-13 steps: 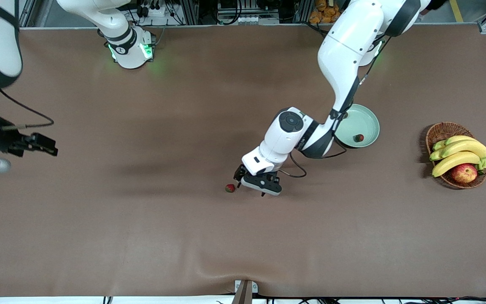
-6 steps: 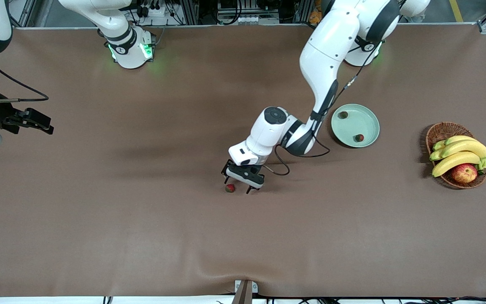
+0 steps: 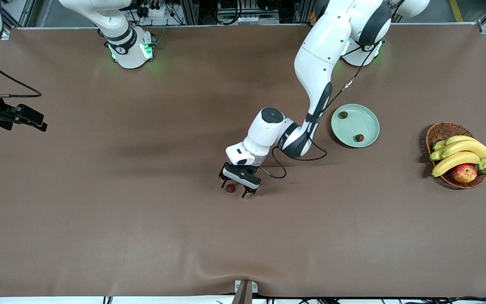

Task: Collect all strawberries into plate
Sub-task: 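Lower the left gripper onto the third strawberry and close it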

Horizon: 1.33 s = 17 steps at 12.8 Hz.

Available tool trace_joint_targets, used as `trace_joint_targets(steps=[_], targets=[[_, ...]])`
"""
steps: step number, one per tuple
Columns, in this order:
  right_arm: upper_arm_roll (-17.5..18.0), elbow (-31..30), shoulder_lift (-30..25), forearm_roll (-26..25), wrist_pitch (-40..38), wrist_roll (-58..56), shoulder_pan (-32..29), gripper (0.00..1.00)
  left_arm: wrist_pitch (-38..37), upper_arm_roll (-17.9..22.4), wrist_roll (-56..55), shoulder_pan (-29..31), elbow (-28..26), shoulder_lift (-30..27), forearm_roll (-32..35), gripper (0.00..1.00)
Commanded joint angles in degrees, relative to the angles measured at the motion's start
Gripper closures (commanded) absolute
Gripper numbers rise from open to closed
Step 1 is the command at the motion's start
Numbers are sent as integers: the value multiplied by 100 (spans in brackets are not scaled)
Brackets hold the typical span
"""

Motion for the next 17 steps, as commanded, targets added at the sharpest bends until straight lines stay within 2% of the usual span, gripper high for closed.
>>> trace_joint_targets(steps=[1, 3, 6, 9, 14, 15, 17], targets=[[108, -125, -100, -39, 46, 88, -179, 0, 110, 75, 35, -64, 215, 193, -25, 16], [117, -125, -91, -30, 90, 97, -170, 0, 110, 74, 44, -108, 233, 246, -25, 21], [117, -125, -91, -39, 90, 88, -161, 0, 101, 66, 44, -152, 233, 299, -25, 21], [117, -125, -82, -39, 134, 88, -135, 0, 101, 66, 44, -187, 233, 325, -25, 27], [134, -125, -65, -39, 160, 88, -73, 0, 101, 66, 61, -213, 242, 352, -25, 48], [134, -125, -65, -39, 152, 88, -73, 0, 101, 66, 61, -222, 268, 352, -25, 56], [134, -125, -65, -39, 152, 80, -73, 0, 101, 66, 61, -257, 268, 352, -16, 78]])
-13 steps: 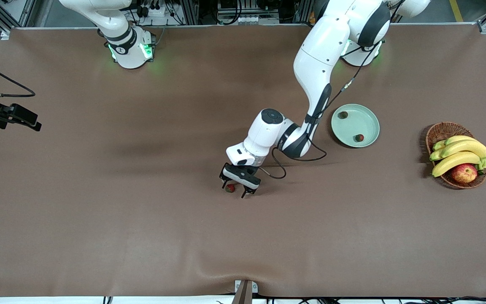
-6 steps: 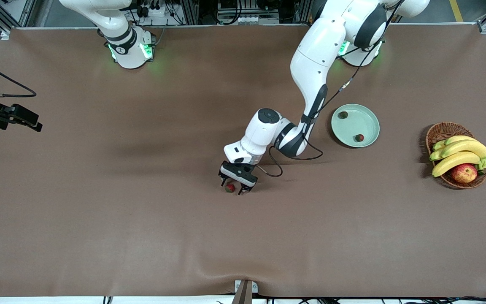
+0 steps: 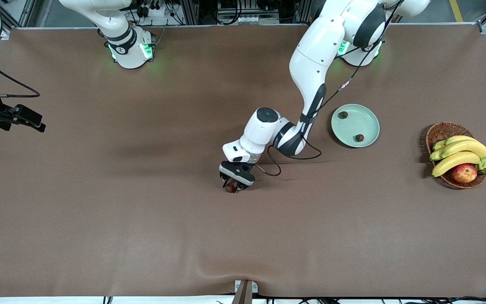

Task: Collect all strawberries into plate
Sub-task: 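Lower the left gripper onto the third strawberry and close it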

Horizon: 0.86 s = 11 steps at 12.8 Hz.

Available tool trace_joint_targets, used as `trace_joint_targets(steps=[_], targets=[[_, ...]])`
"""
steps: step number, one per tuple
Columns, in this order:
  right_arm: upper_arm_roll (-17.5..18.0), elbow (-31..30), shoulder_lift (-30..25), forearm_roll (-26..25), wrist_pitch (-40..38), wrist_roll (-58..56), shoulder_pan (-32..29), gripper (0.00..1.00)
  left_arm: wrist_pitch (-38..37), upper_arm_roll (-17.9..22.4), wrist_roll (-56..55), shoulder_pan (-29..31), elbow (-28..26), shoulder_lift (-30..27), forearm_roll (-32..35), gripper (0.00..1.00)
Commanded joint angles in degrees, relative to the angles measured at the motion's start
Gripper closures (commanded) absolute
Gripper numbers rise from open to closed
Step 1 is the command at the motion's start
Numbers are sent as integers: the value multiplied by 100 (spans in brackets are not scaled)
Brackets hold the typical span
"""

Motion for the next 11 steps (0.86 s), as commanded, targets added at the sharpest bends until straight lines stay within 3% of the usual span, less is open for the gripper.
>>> trace_joint_targets(steps=[1, 2, 9, 11], targets=[[41, -120, -75, -50, 56, 80, -14, 0, 87, 68, 46, -75, 221, 165, -17, 88], [41, -111, -66, -50, 65, 80, -31, 0, 87, 59, 37, -75, 221, 148, -17, 100], [41, -146, -49, -50, 39, 88, -31, 0, -18, 42, 2, 100, 124, -142, -17, 100], [41, -155, -14, -50, 39, 88, -31, 0, -472, 42, 2, 171, 2, -343, -17, 100]])
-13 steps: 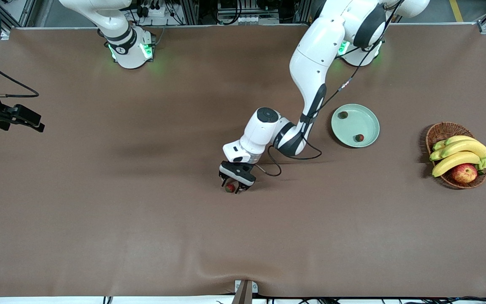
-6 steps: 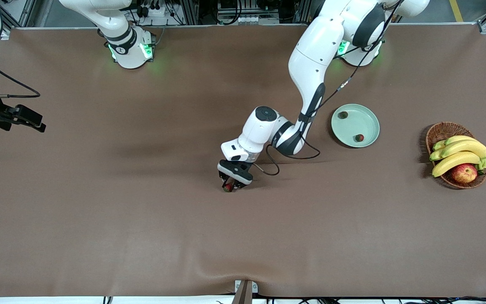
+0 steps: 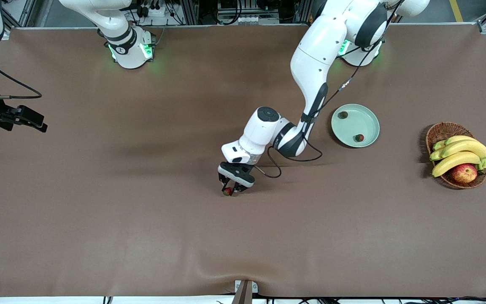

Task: Collect all strawberries into plate
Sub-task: 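Lower the left gripper onto the third strawberry and close it, then lift the strawberry with the left gripper and carry it to the plate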

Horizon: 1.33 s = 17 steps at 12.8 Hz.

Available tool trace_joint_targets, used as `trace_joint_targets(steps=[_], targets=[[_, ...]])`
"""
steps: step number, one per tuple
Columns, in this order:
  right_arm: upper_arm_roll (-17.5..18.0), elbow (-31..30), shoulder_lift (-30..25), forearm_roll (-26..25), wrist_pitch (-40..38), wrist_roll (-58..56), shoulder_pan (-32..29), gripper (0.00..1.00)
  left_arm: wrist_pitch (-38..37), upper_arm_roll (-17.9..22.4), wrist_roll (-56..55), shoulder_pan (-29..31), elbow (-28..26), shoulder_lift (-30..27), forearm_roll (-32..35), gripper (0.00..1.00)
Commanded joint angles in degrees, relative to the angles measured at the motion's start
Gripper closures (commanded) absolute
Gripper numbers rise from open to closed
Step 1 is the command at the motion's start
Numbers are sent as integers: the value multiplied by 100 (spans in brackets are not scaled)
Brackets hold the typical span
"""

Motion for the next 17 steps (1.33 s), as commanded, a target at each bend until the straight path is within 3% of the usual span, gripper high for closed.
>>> trace_joint_targets(steps=[1, 5, 10, 14, 17], targets=[[42, -74, -18, -50, 56, 88, -29, 0, -622, 14, 2, 129, -339, -493, -8, 100], [51, -65, -9, 28, 65, 97, 23, 0, -853, -21, 55, 489, -1402, -1425, 1, 100], [42, -65, 0, 82, 56, 97, 14, 0, -2573, -4, 72, 709, -2211, -2620, -8, 100], [42, -74, 0, 90, 30, 97, 58, 0, -2873, -21, 476, 1280, -3546, -3833, 1, 100], [42, -73, 0, 90, 38, 97, 155, 0, -3628, -21, 450, 1526, -3970, -4344, -8, 100]])
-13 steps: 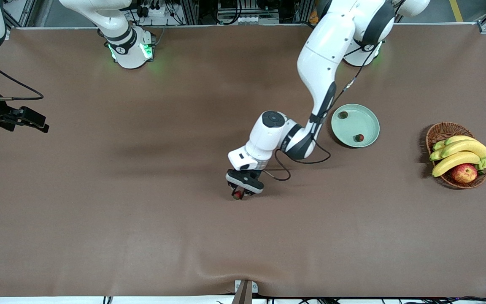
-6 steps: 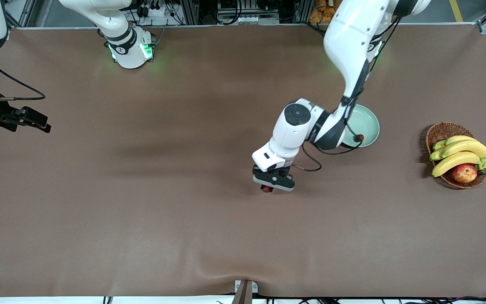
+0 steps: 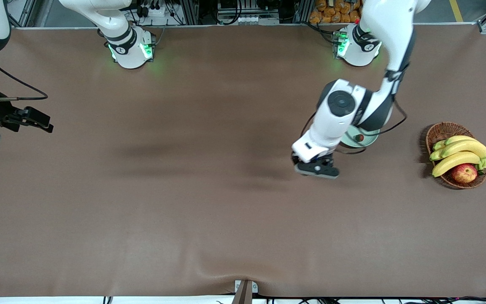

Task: Collect all strawberries into plate
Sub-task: 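Lift the strawberry with the left gripper and carry it to the plate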

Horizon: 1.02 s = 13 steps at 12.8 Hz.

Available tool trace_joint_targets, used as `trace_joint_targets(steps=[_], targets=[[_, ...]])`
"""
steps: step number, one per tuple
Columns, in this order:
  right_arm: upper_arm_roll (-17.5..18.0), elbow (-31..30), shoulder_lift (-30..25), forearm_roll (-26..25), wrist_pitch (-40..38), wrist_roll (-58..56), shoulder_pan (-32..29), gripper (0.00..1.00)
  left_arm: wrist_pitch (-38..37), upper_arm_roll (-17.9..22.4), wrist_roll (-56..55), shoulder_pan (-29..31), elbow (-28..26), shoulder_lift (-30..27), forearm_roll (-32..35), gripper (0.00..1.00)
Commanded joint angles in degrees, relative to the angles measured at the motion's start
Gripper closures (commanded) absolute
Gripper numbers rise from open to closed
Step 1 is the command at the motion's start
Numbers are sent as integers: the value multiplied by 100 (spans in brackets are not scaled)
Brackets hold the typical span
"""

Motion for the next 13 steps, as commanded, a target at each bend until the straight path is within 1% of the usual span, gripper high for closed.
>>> trace_joint_targets(steps=[1, 3, 7, 9, 11, 13], targets=[[-9, -26, -16, 52, 38, 96, 59, 0, -605, -51, 45, 315, -543, -611, -8, 100], [-9, -26, -7, 52, 38, 96, 59, 0, -835, -51, 54, 562, -823, -787, -8, 97], [-9, -35, -7, 52, 38, 96, 33, 0, -836, -51, 238, 992, -1491, -1139, 1, 94], [-9, -35, -7, 52, 38, 96, 24, 0, -836, -51, 449, 1186, -1711, -1253, 1, 92], [-9, -35, 2, 52, 55, 87, -20, 0, -836, -60, 459, 1337, -1861, -1254, -8, 84], [-26, -35, -7, 52, 38, 87, -46, 0, -836, -60, 459, 1337, -2002, -1236, -8, 81]])
